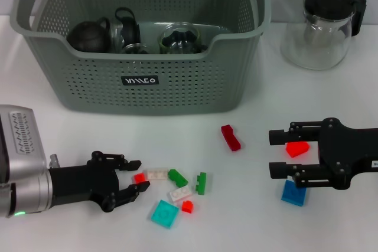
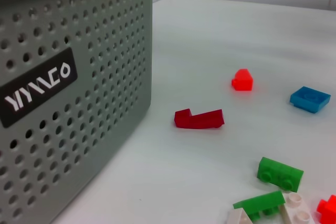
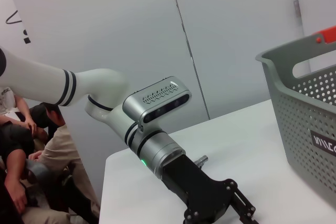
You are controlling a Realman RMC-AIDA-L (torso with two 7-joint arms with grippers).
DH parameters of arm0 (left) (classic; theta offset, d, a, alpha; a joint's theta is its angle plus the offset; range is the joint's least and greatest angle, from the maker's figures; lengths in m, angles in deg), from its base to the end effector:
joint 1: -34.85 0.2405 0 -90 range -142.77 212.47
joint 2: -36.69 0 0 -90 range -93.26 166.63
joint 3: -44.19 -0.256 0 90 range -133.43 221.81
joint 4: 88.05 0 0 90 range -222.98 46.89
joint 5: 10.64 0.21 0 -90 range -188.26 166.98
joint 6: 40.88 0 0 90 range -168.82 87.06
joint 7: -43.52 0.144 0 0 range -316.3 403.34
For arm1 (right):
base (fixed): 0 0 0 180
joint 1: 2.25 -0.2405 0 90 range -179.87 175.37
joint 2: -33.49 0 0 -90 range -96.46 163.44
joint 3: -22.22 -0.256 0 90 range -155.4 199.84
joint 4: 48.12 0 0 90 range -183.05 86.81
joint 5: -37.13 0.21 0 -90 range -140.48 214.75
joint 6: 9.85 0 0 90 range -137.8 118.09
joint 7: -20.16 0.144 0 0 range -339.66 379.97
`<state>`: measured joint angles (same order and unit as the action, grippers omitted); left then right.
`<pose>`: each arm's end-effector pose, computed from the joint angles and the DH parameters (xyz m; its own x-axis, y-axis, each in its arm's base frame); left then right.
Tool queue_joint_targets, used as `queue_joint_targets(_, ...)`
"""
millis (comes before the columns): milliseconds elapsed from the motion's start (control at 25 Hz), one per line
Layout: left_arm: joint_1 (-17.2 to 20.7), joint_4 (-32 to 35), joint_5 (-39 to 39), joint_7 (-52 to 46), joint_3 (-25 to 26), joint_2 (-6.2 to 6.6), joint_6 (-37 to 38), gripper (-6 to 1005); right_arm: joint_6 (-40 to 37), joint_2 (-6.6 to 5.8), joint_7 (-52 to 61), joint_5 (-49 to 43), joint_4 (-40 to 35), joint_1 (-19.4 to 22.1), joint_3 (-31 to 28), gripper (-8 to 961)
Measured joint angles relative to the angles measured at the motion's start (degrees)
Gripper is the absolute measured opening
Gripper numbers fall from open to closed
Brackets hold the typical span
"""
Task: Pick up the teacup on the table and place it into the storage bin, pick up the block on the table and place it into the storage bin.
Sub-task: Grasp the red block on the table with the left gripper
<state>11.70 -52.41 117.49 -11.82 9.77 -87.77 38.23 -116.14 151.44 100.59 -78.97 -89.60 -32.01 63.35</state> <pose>-0.3239 0.2796 -0.0483 0.9366 0.2211 0.2718 0.3049 -0.8965 -0.3214 0.2437 0.2976 0.0144 0.8148 -0.3084 -0.4909 -0.3105 -0.9472 0.0797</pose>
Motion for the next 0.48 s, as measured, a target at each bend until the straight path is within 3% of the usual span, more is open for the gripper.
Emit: queue_joint_targets(480, -0.2, -0.2, 0.0, 0.1, -0.1, 0.00, -0.1, 308, -0.1, 0.00, 0.0, 0.0, 0.0, 0.1, 0.0, 685)
